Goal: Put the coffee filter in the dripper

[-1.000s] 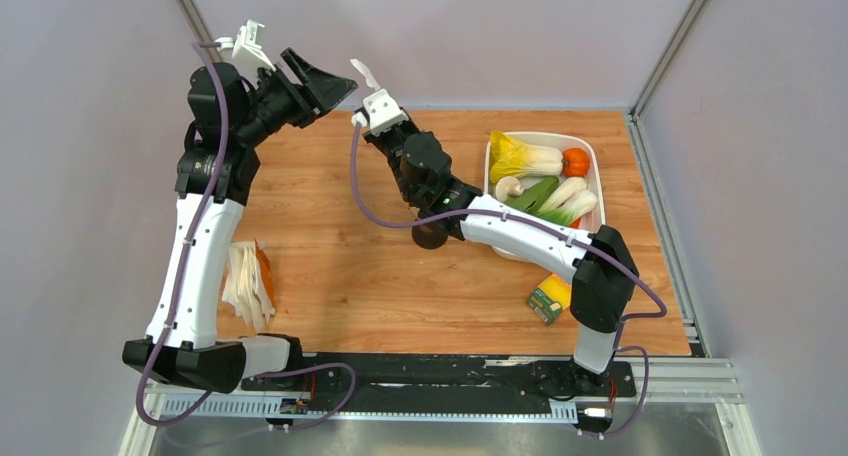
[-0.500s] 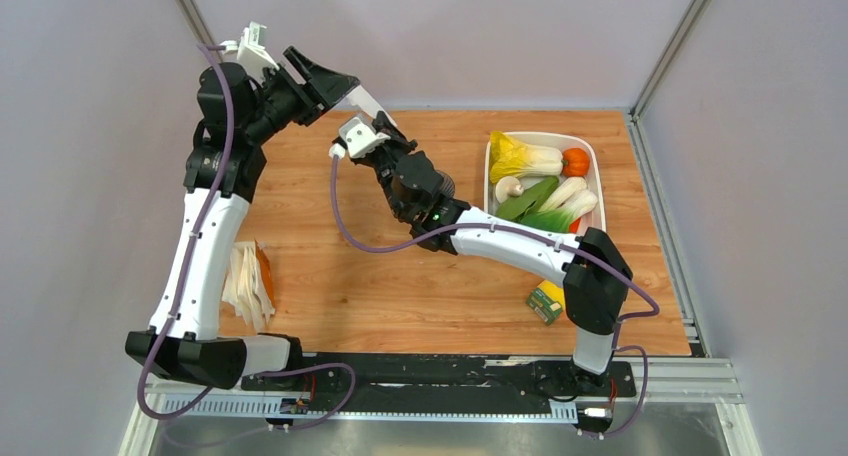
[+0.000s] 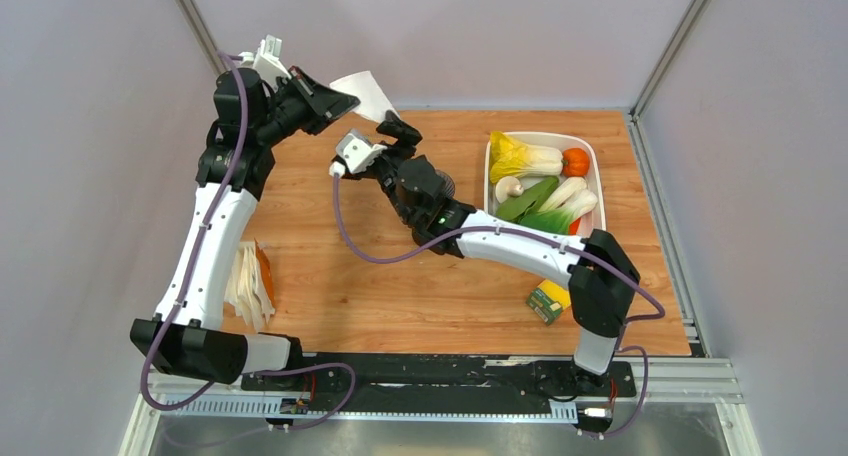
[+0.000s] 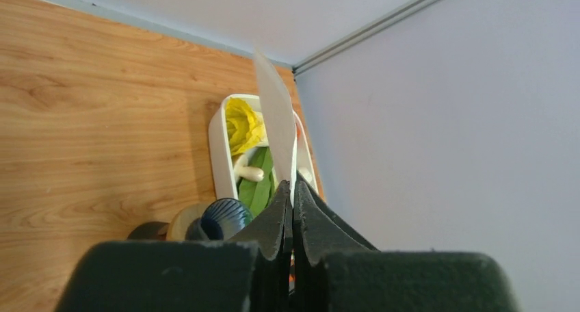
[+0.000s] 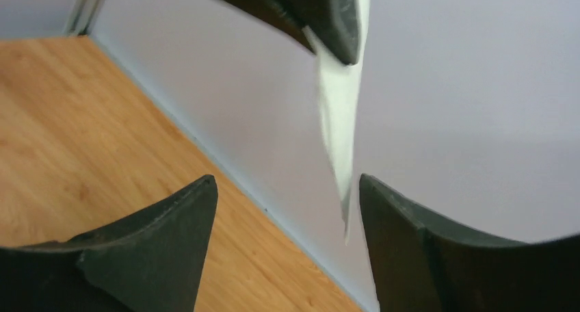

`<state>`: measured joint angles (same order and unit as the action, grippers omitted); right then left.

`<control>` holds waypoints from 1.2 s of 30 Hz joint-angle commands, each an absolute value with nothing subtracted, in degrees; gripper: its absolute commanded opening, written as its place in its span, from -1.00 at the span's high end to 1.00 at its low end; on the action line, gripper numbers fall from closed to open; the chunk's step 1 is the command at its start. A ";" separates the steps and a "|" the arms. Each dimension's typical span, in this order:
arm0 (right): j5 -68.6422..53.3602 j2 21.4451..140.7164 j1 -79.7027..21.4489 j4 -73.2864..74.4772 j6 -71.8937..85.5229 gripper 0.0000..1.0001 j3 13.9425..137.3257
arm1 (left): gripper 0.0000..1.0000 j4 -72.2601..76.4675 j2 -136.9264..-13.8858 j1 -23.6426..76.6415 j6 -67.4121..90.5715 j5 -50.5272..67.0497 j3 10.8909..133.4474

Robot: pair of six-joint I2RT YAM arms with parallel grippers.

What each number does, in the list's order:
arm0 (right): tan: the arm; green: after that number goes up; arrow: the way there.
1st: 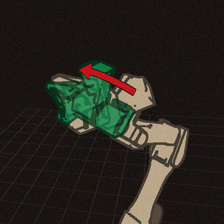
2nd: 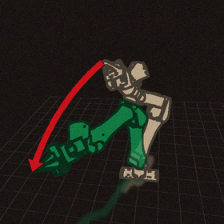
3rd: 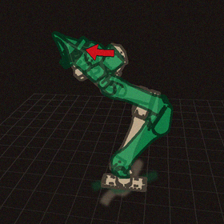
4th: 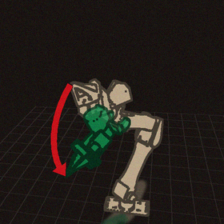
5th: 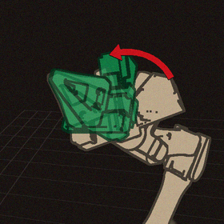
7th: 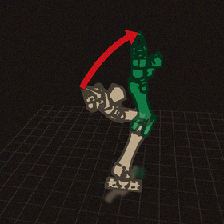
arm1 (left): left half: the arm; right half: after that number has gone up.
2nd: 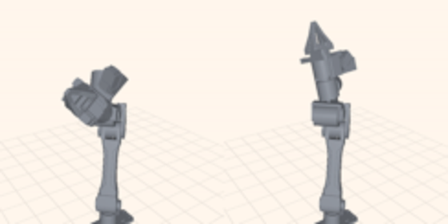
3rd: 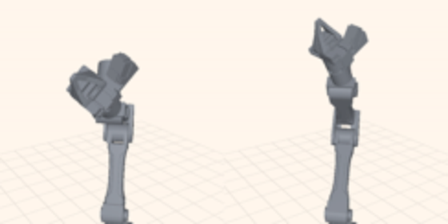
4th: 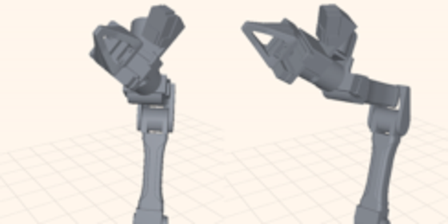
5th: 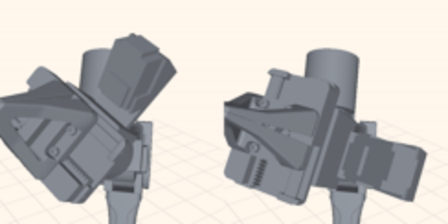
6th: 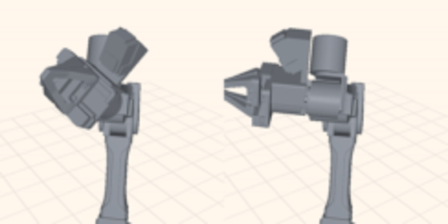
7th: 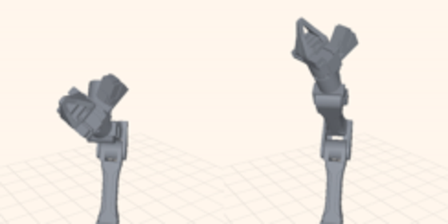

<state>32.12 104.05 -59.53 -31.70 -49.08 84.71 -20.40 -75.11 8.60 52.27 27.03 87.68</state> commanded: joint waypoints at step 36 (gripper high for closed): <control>-51.81 92.73 -36.20 46.40 -31.75 0.20 109.94 | 1.00 -67.92 -85.93 23.72 -40.08 52.65 115.53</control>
